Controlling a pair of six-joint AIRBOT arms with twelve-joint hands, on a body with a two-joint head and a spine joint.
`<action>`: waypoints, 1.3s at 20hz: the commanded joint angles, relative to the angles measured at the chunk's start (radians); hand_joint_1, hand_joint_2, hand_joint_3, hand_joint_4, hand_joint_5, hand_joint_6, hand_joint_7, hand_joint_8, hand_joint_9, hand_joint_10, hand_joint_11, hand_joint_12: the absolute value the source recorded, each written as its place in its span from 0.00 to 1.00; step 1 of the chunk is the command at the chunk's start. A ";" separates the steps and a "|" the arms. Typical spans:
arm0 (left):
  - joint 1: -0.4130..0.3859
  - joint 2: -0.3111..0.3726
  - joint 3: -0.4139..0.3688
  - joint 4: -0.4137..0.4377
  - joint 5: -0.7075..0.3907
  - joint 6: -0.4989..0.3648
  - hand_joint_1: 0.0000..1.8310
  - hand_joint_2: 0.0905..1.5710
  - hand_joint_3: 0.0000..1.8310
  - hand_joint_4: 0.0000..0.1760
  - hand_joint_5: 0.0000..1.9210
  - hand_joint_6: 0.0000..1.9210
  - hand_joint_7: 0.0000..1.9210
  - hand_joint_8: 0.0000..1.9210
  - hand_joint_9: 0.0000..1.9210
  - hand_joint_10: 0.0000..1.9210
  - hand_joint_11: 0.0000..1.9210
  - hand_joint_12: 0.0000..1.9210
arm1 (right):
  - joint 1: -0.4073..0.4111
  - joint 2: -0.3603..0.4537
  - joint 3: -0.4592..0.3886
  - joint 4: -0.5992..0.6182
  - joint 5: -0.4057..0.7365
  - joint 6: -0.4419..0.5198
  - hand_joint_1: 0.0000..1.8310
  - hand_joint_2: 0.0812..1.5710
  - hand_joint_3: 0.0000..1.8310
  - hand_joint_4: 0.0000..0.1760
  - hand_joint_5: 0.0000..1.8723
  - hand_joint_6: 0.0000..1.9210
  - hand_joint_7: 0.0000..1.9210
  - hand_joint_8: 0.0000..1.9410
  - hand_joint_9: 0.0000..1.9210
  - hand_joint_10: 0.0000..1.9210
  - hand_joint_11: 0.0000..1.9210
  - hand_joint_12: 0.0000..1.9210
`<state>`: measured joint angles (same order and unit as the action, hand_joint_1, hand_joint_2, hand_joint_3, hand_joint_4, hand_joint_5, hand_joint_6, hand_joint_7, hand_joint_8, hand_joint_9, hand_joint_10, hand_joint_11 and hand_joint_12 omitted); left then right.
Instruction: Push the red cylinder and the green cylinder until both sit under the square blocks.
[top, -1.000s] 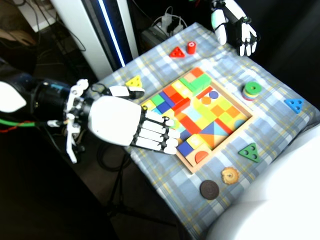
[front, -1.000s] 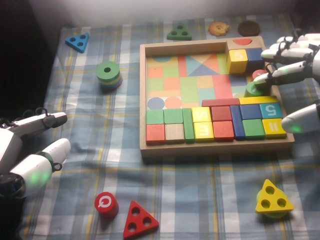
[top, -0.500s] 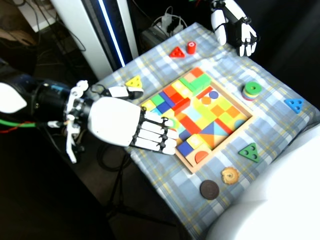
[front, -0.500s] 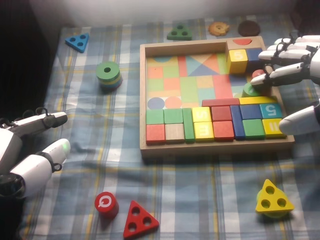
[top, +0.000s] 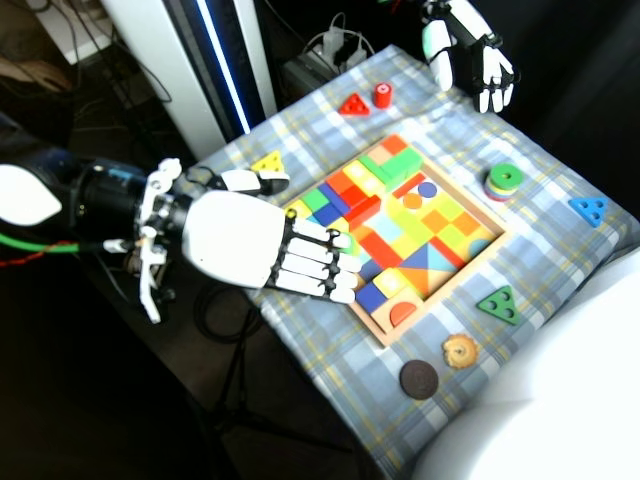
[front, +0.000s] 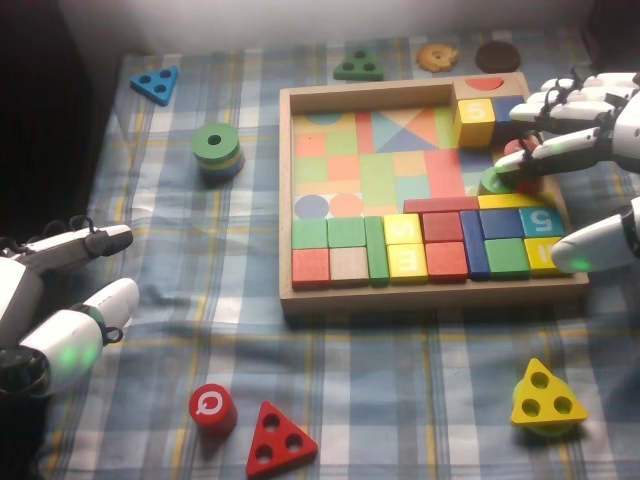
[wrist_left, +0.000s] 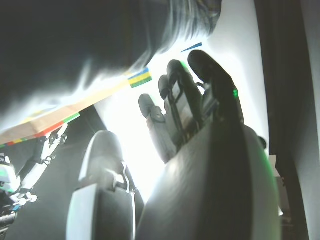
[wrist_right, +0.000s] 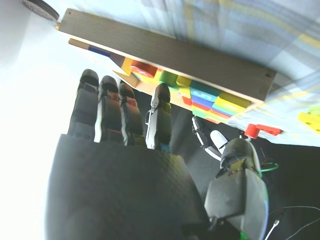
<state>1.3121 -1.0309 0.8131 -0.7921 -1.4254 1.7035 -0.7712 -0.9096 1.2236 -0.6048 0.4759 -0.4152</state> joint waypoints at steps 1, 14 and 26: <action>-0.006 0.000 0.004 0.035 -0.104 -0.008 0.29 0.82 0.00 0.58 0.32 0.00 0.24 0.00 0.22 0.00 0.00 0.36 | 0.008 -0.005 0.002 0.025 0.086 0.002 0.00 0.54 0.00 1.00 0.17 0.00 0.00 0.00 0.00 0.00 0.00 0.00; -0.005 -0.001 0.006 0.033 -0.099 -0.008 0.28 0.82 0.00 0.53 0.32 0.00 0.23 0.00 0.22 0.00 0.00 0.37 | 0.009 0.024 -0.003 0.082 0.136 0.002 0.00 0.57 0.01 1.00 0.16 0.00 0.00 0.00 0.00 0.00 0.00 0.00; -0.005 -0.003 0.006 0.032 -0.093 -0.008 0.29 0.82 0.00 0.49 0.32 0.00 0.24 0.00 0.22 0.00 0.00 0.35 | -0.010 -0.003 0.055 0.150 0.125 -0.004 0.00 0.59 0.01 1.00 0.16 0.00 0.00 0.00 0.00 0.00 0.00 0.00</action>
<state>1.3121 -1.0313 0.8135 -0.7956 -1.4109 1.7035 -0.7891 -0.9127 1.2785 -0.4885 0.5041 -0.4206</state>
